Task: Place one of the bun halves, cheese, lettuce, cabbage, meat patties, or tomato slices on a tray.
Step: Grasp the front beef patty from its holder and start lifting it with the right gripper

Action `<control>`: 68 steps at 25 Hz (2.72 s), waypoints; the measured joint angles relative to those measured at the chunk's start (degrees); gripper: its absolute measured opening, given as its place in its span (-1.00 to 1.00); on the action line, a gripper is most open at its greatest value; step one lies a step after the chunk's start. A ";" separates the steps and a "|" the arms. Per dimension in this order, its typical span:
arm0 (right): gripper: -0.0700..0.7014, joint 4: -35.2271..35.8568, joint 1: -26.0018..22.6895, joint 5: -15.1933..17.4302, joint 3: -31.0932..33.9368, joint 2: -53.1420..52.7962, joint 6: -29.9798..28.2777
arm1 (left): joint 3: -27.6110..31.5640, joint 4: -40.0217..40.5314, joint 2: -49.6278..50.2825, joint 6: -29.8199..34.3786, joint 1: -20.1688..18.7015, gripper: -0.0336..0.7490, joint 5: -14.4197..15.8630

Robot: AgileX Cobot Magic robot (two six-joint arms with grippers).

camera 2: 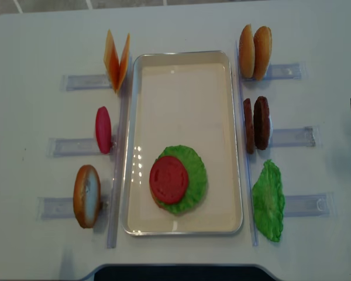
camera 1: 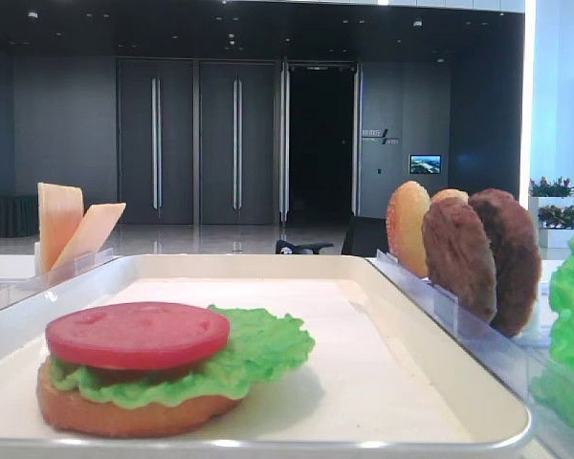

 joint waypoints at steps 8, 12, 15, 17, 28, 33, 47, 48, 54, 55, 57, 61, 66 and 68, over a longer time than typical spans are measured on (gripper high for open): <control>0.58 -1.39 4.82 0.07 -3.16 3.69 6.13 | 0.00 0.00 0.00 0.00 0.00 -0.91 0.00; 0.58 -2.39 9.04 0.12 -3.64 3.87 11.00 | 0.00 0.00 0.00 0.00 0.00 -0.91 0.00; 0.58 -3.70 13.59 0.19 -4.74 3.87 15.50 | 0.00 0.00 0.00 0.00 0.00 -0.91 0.00; 0.58 -5.04 16.86 0.13 -5.70 3.87 18.56 | 0.00 0.00 0.00 0.00 0.00 -0.91 0.00; 0.58 -8.10 32.25 -0.44 -7.13 3.87 32.97 | 0.00 0.00 0.00 0.00 0.00 -0.92 0.00; 0.58 -9.24 37.05 -0.63 -7.17 4.81 36.83 | 0.00 0.00 0.00 0.00 0.00 -0.92 0.00; 0.58 -11.15 40.80 -8.78 -7.17 12.14 39.04 | 0.00 0.00 0.00 0.00 0.00 -0.92 0.00; 0.58 -11.42 40.80 -9.25 -7.17 12.42 39.04 | 0.00 0.00 0.00 0.00 0.00 -0.92 0.00; 0.58 -13.07 40.47 -10.42 -7.17 14.23 38.92 | 0.00 0.00 0.00 0.00 0.00 -0.92 0.00; 0.58 -13.36 40.22 -10.42 -7.17 14.39 38.84 | 0.00 0.00 0.00 0.00 0.00 -0.92 0.00; 0.58 -14.27 39.68 -10.42 -7.17 14.57 38.73 | 0.00 0.00 0.00 0.00 0.00 -0.92 0.00; 0.58 -14.50 38.52 -10.42 -7.17 14.62 38.17 | 0.00 0.00 0.00 0.00 0.00 -0.92 0.00; 0.58 -13.94 38.39 -10.54 -7.17 15.77 37.56 | 0.00 0.00 0.00 0.00 0.00 -0.92 0.00; 0.58 -12.70 38.39 -11.31 -7.17 16.72 36.65 | 0.00 0.00 0.00 0.00 0.00 -0.92 0.00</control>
